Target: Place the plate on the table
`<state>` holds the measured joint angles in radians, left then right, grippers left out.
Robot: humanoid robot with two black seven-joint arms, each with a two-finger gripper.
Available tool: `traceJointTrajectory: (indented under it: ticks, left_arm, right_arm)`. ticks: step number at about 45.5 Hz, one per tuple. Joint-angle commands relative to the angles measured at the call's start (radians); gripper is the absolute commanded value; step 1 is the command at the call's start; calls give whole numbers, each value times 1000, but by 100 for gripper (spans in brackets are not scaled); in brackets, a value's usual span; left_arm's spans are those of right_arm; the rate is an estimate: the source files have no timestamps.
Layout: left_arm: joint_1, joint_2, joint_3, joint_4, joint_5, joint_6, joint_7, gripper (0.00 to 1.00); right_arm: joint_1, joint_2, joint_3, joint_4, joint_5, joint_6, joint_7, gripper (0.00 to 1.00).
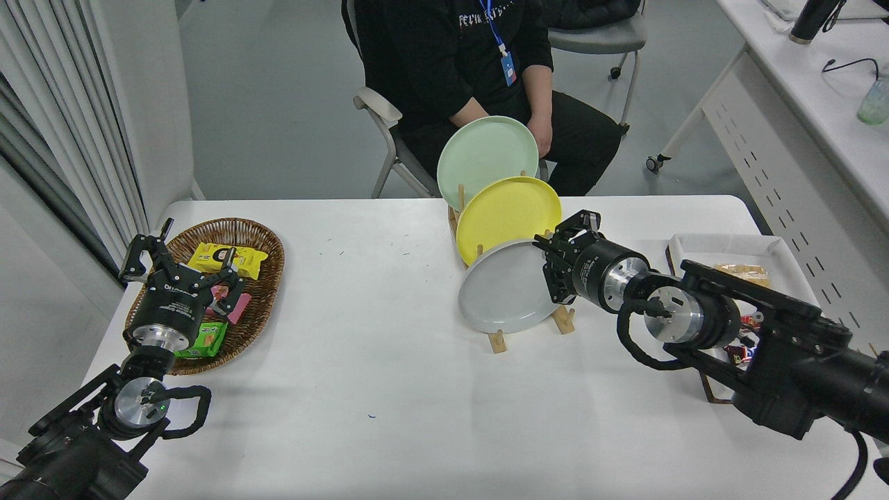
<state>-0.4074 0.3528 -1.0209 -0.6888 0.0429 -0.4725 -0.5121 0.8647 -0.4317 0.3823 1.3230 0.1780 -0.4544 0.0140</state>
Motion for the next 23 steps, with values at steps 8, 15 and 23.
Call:
traceJointTrajectory:
  ticks: [8, 15, 23]
  left_arm:
    - [-1, 0, -1, 0, 0, 0, 0, 98]
    - [-1, 0, 1, 0, 0, 0, 0, 98]
    - [-1, 0, 1, 0, 0, 0, 0, 98]
  right_arm:
    - [0, -7, 9, 39, 11, -43, 0, 0]
    - [0, -9, 20, 65, 12, -64, 0, 0]
    - [0, -7, 35, 81, 24, -70, 0, 0]
